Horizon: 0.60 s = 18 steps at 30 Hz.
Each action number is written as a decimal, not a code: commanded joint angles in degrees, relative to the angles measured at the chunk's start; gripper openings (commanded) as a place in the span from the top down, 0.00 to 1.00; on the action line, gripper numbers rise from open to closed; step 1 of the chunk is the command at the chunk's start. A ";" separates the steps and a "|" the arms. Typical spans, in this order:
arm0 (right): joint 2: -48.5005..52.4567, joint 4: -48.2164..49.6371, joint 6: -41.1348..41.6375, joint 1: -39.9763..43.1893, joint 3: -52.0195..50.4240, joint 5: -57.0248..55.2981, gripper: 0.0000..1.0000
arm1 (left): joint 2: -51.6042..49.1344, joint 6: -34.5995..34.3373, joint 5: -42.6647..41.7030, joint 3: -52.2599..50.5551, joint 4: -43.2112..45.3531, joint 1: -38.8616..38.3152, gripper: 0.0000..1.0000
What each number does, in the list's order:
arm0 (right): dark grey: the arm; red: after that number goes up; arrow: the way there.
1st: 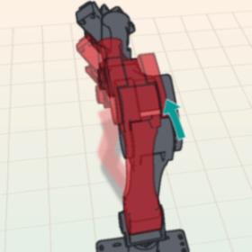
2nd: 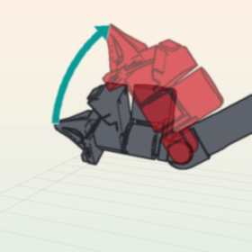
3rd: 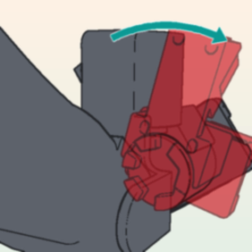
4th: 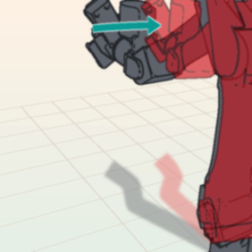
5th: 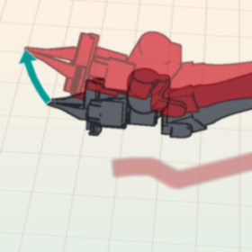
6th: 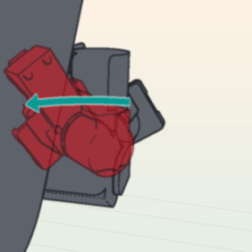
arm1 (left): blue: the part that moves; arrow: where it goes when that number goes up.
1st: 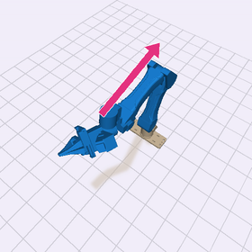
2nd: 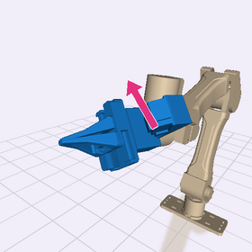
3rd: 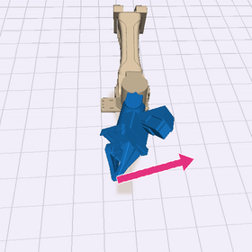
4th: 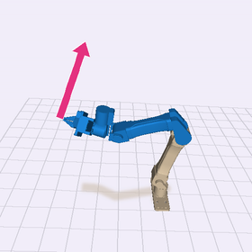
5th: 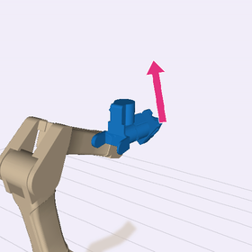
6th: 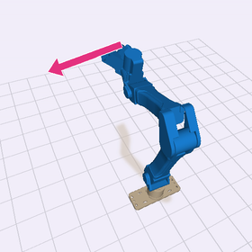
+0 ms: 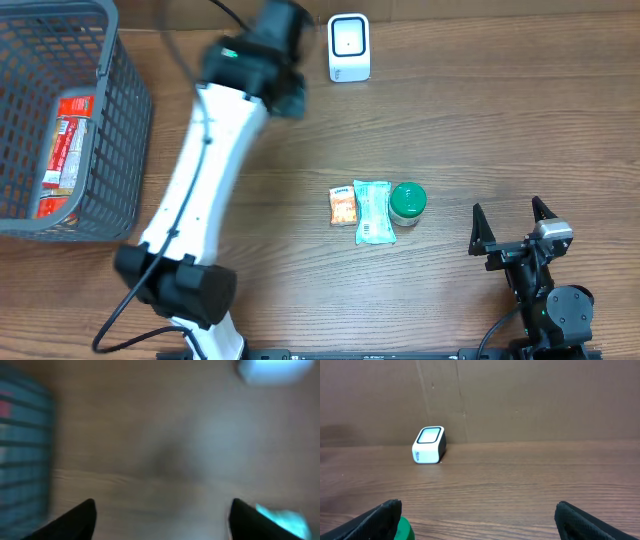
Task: Scan the item barcode
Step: 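Move the left gripper back into the grey basket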
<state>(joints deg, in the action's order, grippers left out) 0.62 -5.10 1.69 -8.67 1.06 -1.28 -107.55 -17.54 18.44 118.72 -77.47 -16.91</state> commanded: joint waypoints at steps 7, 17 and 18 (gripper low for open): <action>-0.46 0.37 -0.07 0.17 -0.61 0.35 0.00 | -0.33 9.35 10.36 14.73 1.44 18.43 0.13; -0.46 0.37 -0.04 0.17 -0.61 0.35 0.00 | -0.83 17.14 -1.55 14.78 5.53 39.10 0.00; -0.46 0.37 -0.04 0.17 -0.61 0.35 0.00 | -0.83 18.40 -4.31 14.78 6.12 41.16 0.00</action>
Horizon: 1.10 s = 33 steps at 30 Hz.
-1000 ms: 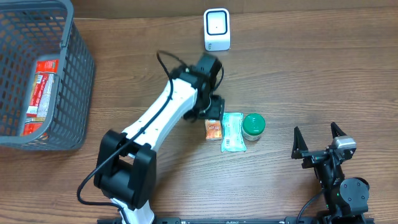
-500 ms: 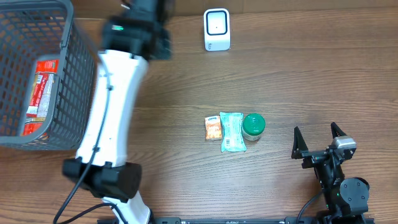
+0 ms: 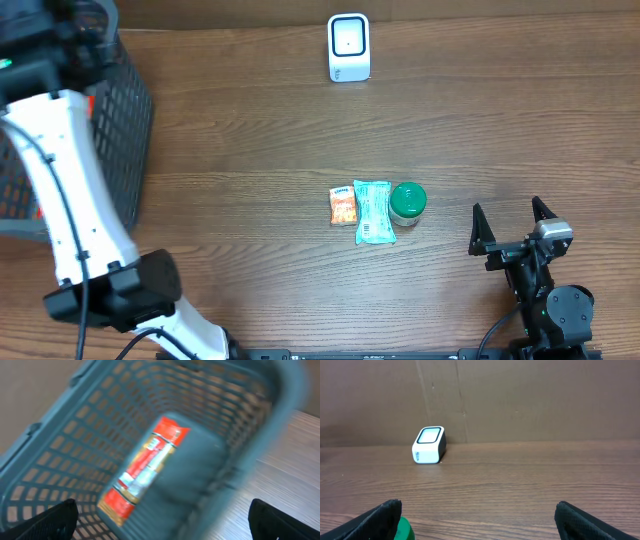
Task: Scan the item barcode
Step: 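Move the left gripper back into the grey basket, then grasp the red pasta pack in the basket with the left gripper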
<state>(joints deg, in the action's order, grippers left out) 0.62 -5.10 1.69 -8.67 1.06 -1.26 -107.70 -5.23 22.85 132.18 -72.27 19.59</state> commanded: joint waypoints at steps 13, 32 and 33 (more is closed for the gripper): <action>-0.46 0.37 -0.07 0.17 -0.61 0.33 0.00 | -11.54 22.45 -29.11 1.01 3.52 21.05 0.00; -0.46 0.37 -0.04 0.17 -0.61 0.33 0.00 | -32.50 31.01 -29.24 1.01 10.21 24.33 0.00; -0.46 0.37 -0.07 0.17 -0.61 0.33 0.00 | -33.33 31.45 -29.79 1.01 10.38 24.61 0.00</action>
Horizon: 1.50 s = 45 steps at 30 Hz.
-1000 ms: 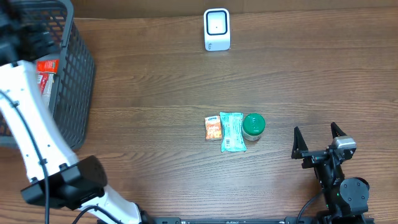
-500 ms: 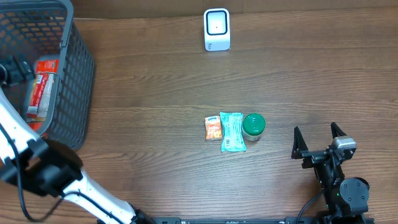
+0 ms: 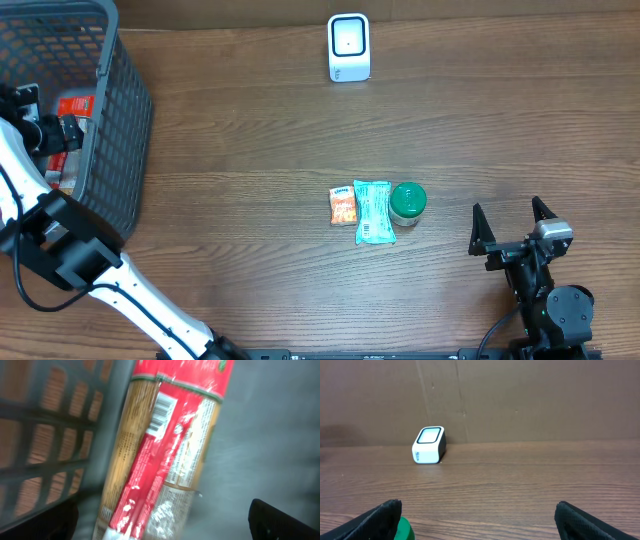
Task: Scan the item barcode
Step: 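Grasp the red pasta pack in the basket with the left gripper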
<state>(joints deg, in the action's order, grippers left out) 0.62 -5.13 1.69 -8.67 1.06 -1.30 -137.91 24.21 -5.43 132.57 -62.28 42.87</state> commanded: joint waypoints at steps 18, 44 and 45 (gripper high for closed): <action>-0.46 0.42 -0.07 0.17 -0.61 0.37 0.00 | -9.25 3.43 -8.17 0.70 1.49 4.37 0.53; -0.46 0.39 -0.07 0.17 -0.61 0.37 0.00 | 16.24 -8.79 -14.05 0.81 6.54 -1.90 0.96; -0.46 0.42 -0.04 0.17 -0.61 0.37 0.00 | 17.77 -9.51 -14.08 0.81 6.97 -2.34 0.96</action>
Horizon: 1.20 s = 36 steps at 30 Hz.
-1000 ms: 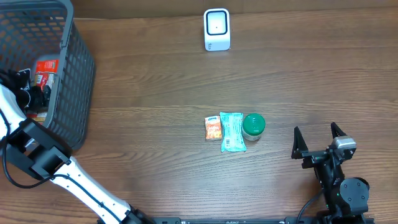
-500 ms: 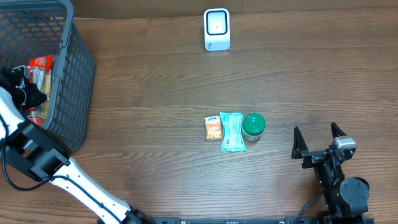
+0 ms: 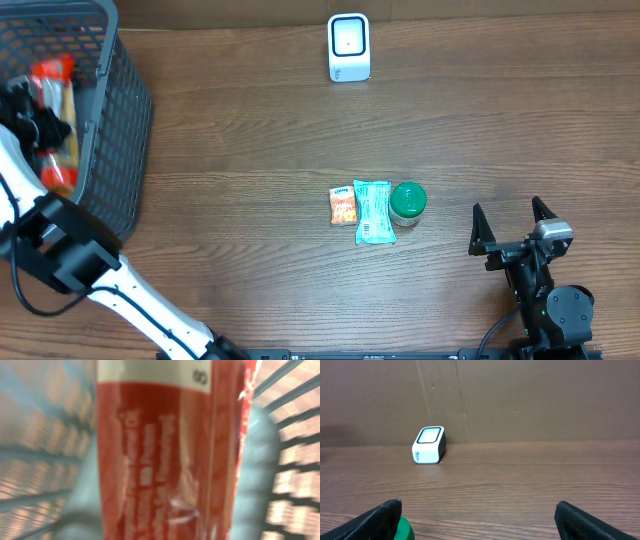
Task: Scan the item barcode
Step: 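Grasp the red pasta pack in the basket with the left gripper, then carry the red pasta pack out and lower it near the other items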
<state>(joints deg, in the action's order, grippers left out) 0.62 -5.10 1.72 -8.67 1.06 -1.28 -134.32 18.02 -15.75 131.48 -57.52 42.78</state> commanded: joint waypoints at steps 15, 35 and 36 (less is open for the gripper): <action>-0.46 0.37 -0.07 0.17 -0.61 0.35 0.00 | 37.11 -20.55 -3.85 1.90 -8.85 -13.09 0.96; -0.46 0.37 -0.09 0.17 -0.61 0.35 0.00 | 37.35 -35.52 6.93 -35.87 -15.04 -48.50 0.96; -0.46 0.37 -0.07 0.17 -0.61 0.35 0.00 | 37.35 -37.33 9.09 -38.60 -13.25 -50.16 0.96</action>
<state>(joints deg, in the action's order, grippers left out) 0.62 -5.10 1.72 -8.64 1.06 -1.28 -98.41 -10.57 -12.56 98.72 -74.08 -2.83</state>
